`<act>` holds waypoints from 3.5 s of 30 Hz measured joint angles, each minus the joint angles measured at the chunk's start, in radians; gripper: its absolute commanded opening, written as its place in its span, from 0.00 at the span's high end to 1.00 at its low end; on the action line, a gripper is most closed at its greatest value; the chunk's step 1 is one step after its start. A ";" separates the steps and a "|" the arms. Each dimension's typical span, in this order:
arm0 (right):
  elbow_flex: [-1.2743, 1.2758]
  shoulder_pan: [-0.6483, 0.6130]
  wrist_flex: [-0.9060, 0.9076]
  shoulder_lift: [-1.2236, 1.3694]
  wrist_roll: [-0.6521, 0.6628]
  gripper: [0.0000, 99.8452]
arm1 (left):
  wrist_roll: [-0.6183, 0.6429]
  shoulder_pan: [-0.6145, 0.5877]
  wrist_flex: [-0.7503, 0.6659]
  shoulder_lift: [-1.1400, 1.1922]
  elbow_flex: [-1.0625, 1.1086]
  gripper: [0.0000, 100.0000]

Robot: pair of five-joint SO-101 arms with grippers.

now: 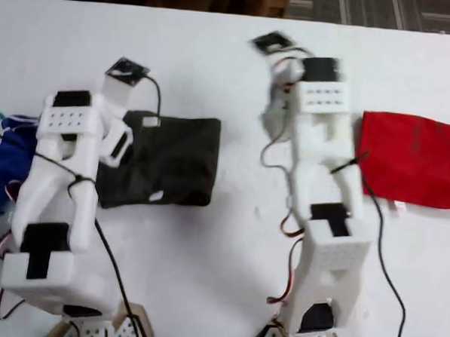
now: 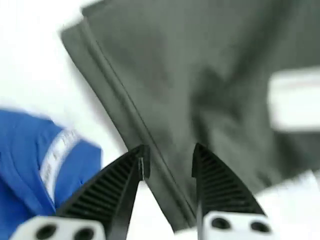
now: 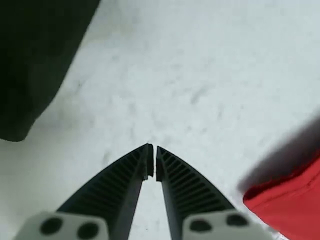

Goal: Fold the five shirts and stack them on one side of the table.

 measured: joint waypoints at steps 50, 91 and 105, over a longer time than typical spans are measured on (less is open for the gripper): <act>0.046 -0.471 0.006 -0.091 0.129 0.98 | 0.381 -0.382 0.445 0.313 -0.635 0.96; 0.046 -0.374 -0.112 -0.072 0.031 0.98 | 0.130 -0.333 0.445 -0.034 -0.489 0.76; 0.029 -0.499 -0.242 0.216 0.147 0.98 | 0.048 -0.690 0.405 -0.035 -0.350 0.76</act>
